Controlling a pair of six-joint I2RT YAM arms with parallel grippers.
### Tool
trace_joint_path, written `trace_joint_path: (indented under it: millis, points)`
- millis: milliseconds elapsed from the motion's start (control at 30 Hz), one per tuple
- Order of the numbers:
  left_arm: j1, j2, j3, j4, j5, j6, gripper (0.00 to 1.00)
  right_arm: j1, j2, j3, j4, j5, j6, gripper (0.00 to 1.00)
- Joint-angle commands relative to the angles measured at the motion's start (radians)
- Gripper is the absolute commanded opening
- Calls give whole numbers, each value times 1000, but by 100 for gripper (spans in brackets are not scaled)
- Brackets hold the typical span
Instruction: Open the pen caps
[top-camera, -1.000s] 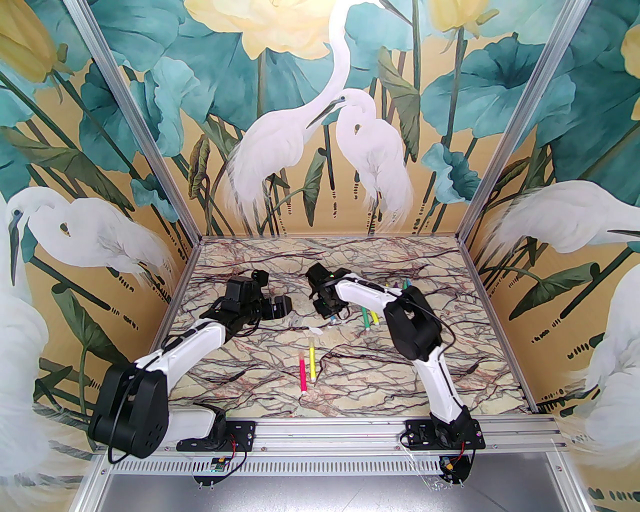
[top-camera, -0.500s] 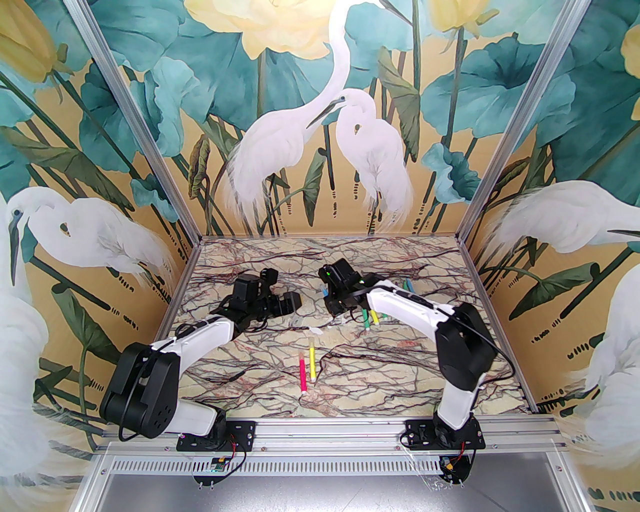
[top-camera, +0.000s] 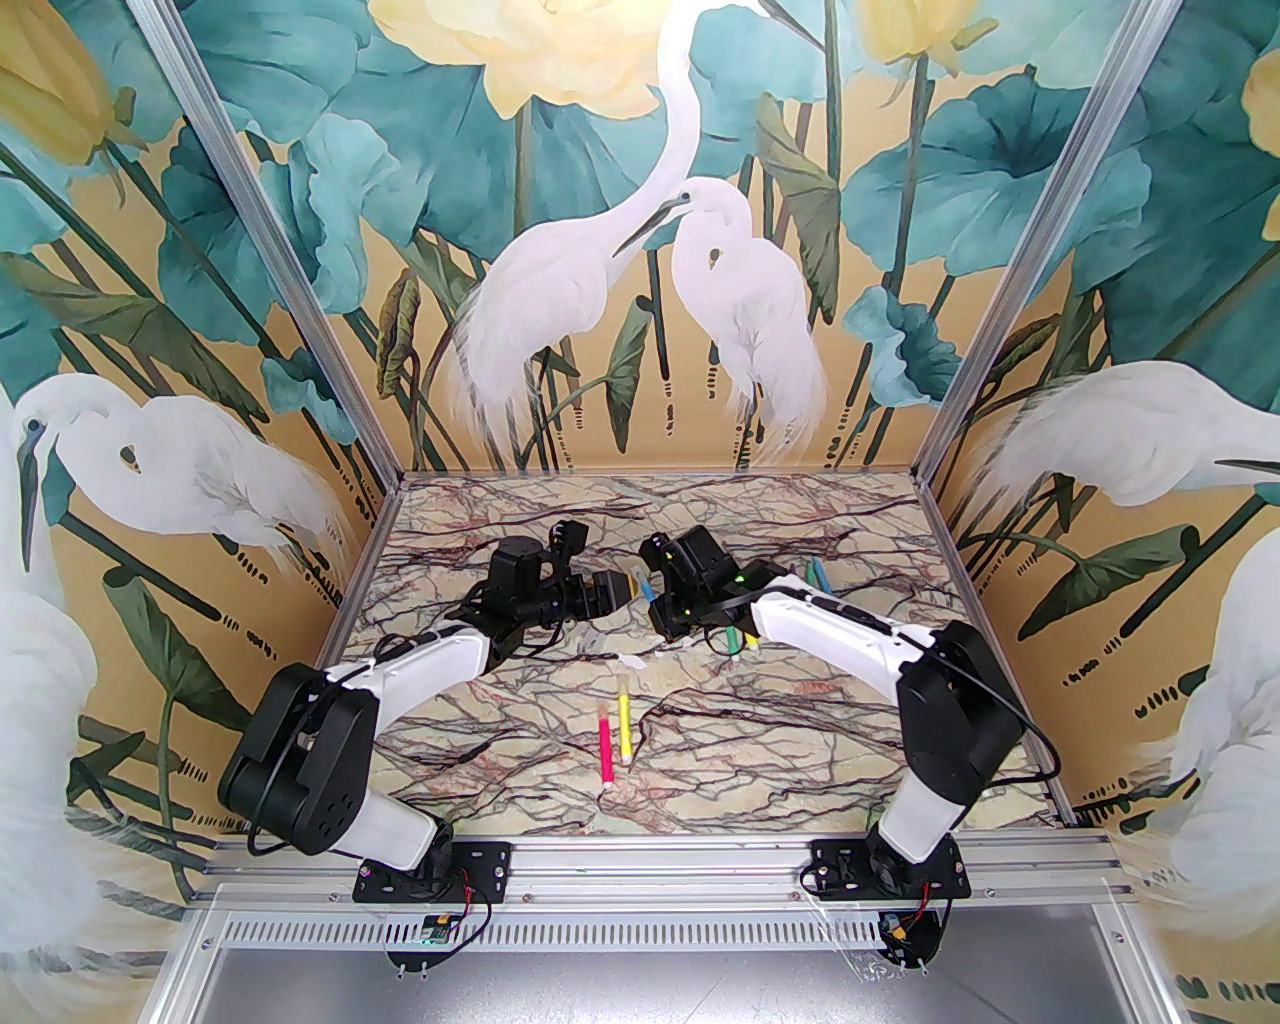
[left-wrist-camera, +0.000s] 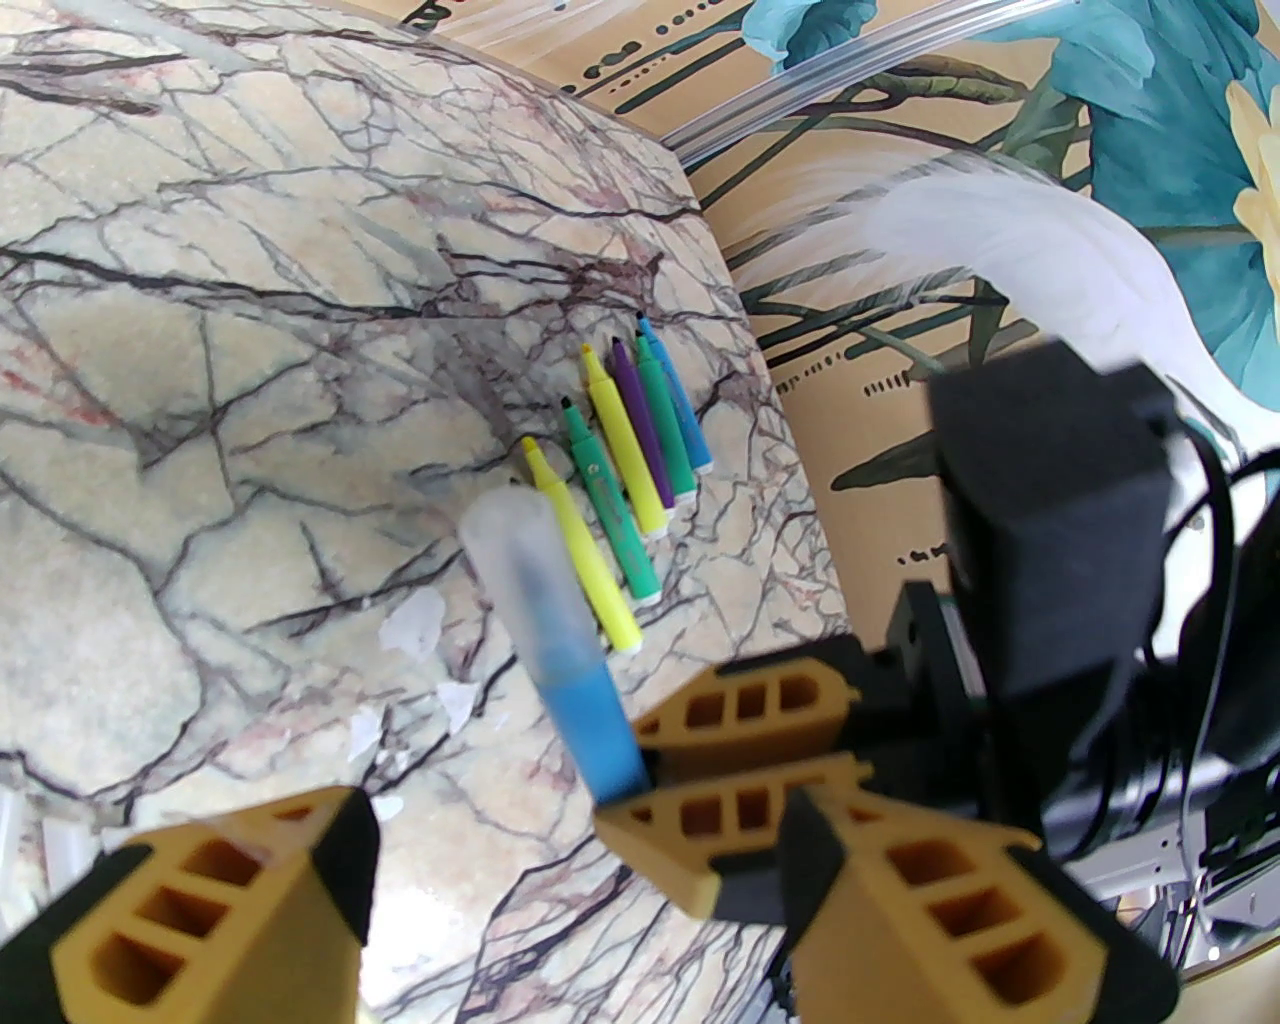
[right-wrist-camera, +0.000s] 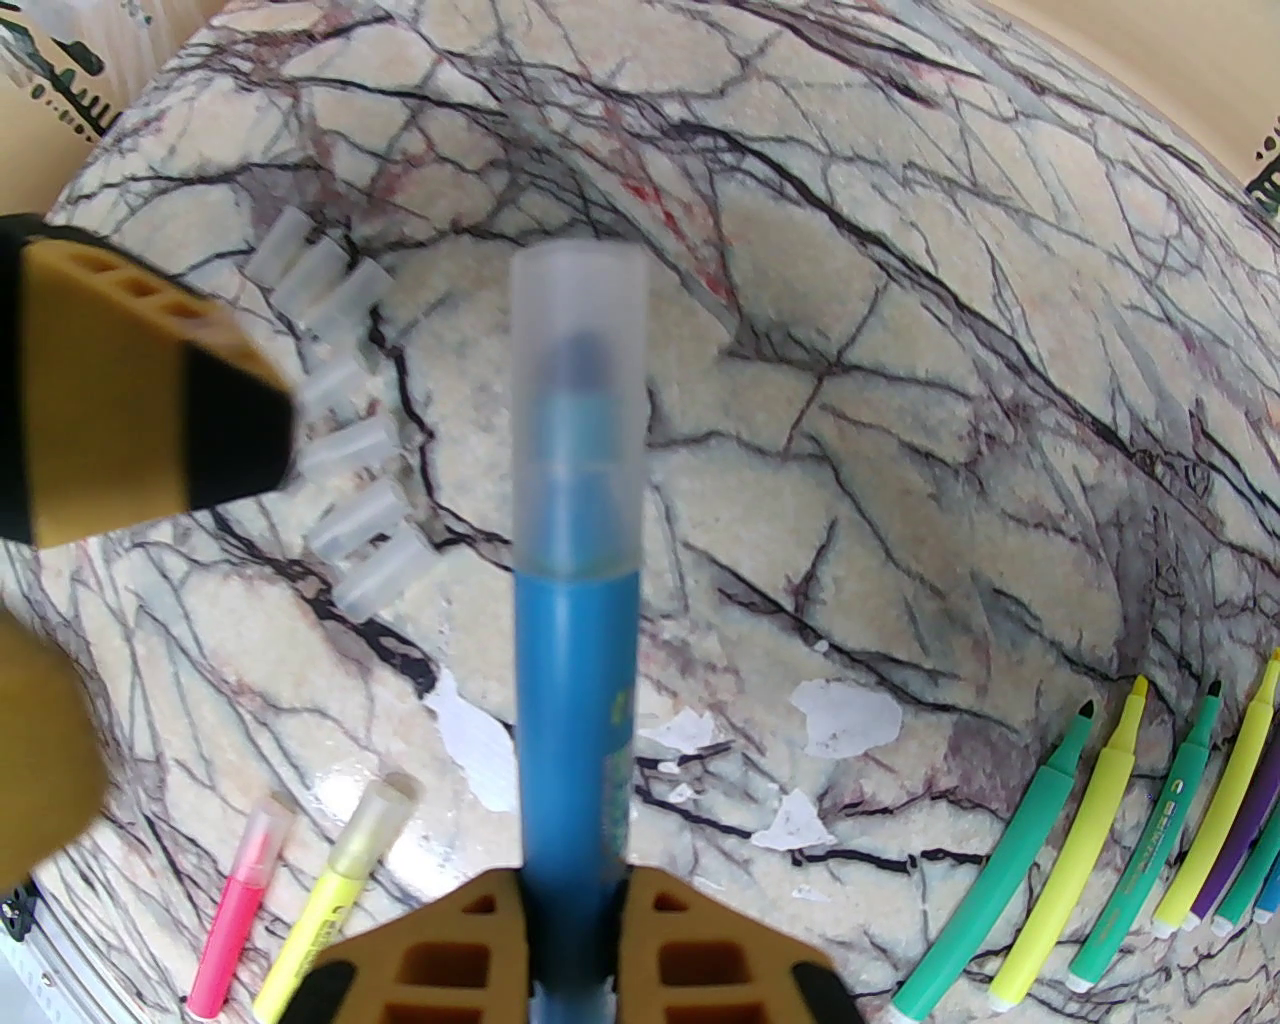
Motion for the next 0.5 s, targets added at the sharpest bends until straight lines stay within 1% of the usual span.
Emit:
trace_joint_path:
  millis: [0, 100, 333, 467]
  points:
    - [-8, 27, 34, 28, 25, -21, 67, -1, -42, -18, 32, -29, 16, 13]
    - [-10, 41, 48, 33, 25, -29, 63, 0, -53, -27, 38, -42, 16, 13]
    - [-19, 69, 84, 60, 44, -53, 57, 1, -63, -42, 55, -62, 19, 13]
    - [-21, 91, 105, 54, 56, -62, 49, 3, -74, -50, 64, -65, 18, 13]
